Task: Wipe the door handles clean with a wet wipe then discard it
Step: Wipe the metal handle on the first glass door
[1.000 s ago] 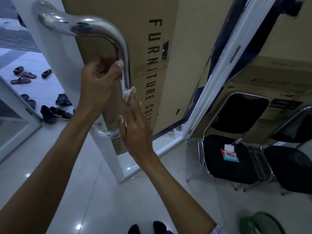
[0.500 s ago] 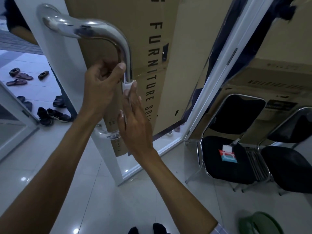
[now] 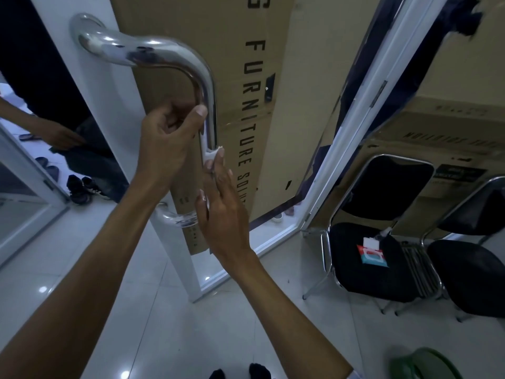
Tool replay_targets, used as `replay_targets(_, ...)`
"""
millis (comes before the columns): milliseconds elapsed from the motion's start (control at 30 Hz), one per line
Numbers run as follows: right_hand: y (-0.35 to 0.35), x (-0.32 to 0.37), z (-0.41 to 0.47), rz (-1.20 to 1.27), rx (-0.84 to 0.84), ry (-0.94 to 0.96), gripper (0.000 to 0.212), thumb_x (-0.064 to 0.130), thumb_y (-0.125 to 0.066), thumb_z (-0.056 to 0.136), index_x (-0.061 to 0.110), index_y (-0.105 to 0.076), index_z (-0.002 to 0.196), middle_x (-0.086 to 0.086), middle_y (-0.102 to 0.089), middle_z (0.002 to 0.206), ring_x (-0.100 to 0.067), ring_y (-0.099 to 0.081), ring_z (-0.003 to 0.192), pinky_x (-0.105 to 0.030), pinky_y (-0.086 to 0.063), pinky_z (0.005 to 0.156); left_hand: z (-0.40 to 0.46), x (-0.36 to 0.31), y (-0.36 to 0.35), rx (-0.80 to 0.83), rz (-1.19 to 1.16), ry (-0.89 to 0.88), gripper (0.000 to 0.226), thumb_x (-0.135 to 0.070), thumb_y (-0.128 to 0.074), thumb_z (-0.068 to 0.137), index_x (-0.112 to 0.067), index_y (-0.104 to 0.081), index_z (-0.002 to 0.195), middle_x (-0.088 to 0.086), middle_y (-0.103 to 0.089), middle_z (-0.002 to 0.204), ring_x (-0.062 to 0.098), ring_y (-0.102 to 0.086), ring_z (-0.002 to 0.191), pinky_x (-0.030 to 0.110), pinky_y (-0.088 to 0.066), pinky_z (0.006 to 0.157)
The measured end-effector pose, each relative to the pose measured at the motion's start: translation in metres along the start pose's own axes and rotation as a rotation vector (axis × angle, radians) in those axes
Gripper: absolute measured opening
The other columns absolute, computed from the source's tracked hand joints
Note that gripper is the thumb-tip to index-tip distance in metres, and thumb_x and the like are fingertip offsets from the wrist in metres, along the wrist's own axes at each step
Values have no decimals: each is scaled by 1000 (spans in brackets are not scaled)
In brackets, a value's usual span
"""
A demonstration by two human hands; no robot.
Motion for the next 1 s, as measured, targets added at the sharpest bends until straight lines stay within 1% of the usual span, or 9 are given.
replay_targets(133, 5, 8, 9, -8, -41, -12, 55, 25, -35, 113, -4, -32, 160, -19, -20, 173, -22, -22, 161, -24, -14, 129, -1, 0, -2, -24, -26, 16, 7, -37, -70, 98, -30, -72, 100, -10, -75, 95, 13, -71, 97, 35, -58, 93)
replay_targets(300, 3, 3, -1, -10, 0, -8, 55, 21, -39, 112, -3, -31, 161, -19, -18, 173, -24, -22, 161, -33, -18, 131, -2, -2, 0, -17, -32, 17, 6, -37, -71, 97, -31, -73, 97, -11, -75, 91, 12, -71, 94, 34, -59, 92)
replay_targets(467, 3, 9, 7, 11, -44, -19, 54, 13, -46, 111, -5, -31, 160, -20, -19, 172, -25, -20, 161, -41, -24, 131, -3, -1, -2, -17, -41, 23, 6, -36, -72, 97, -30, -73, 97, -10, -75, 93, 11, -71, 94, 32, -58, 91)
replay_targets(633, -1, 0, -8, -12, -21, -24, 54, 13, -47, 111, -4, -31, 160, -21, -19, 172, -25, -20, 161, -40, -21, 131, -3, -1, -1, 8, -33, 17, 7, -35, -71, 98, -28, -73, 99, -7, -75, 94, 14, -71, 94, 33, -58, 92)
replay_targets(700, 0, 3, -4, -9, -30, -25, 54, 13, -46, 111, -5, -32, 160, -21, -20, 172, -27, -22, 161, -42, -23, 131, -2, 0, -1, 7, -29, 16, 9, -36, -71, 98, -27, -73, 100, -6, -74, 94, 14, -71, 94, 34, -58, 93)
replay_targets(767, 2, 7, 2, -2, -47, -28, 52, 17, -41, 113, -5, -32, 159, -21, -20, 172, -27, -23, 160, -41, -23, 131, -2, 0, -1, -4, -28, 23, 11, -37, -71, 98, -26, -73, 101, -6, -75, 95, 14, -71, 94, 34, -58, 93)
replay_targets(867, 2, 5, 0, -15, -35, -29, 54, 23, -34, 114, -3, -32, 160, -19, -19, 172, -24, -22, 161, -36, -19, 131, -3, 0, -1, -3, -24, 25, 12, -36, -71, 98, -26, -74, 101, -7, -75, 94, 14, -72, 95, 34, -58, 93)
replay_targets(933, 2, 1, -5, -19, -10, -33, 55, 27, -31, 114, -2, -30, 161, -17, -18, 173, -23, -20, 161, -36, -18, 132, -2, 1, -1, 5, -25, 23, 13, -36, -71, 98, -24, -74, 102, -6, -75, 95, 14, -72, 95, 36, -58, 94)
replay_targets(1000, 2, 2, -5, -18, -7, -39, 56, 28, -31, 114, -1, -29, 162, -17, -18, 173, -23, -20, 161, -37, -18, 132, -2, 2, 0, 3, -12, 28, 20, -37, -70, 98, -19, -74, 105, -3, -75, 96, 15, -72, 95, 35, -59, 94)
Point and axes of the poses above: each hand's wrist, its own z-axis towards the middle knuckle, its own y-axis out of the back of the hand, x = y × z, the point moved 3 cm from there along z, towards the middle knuckle
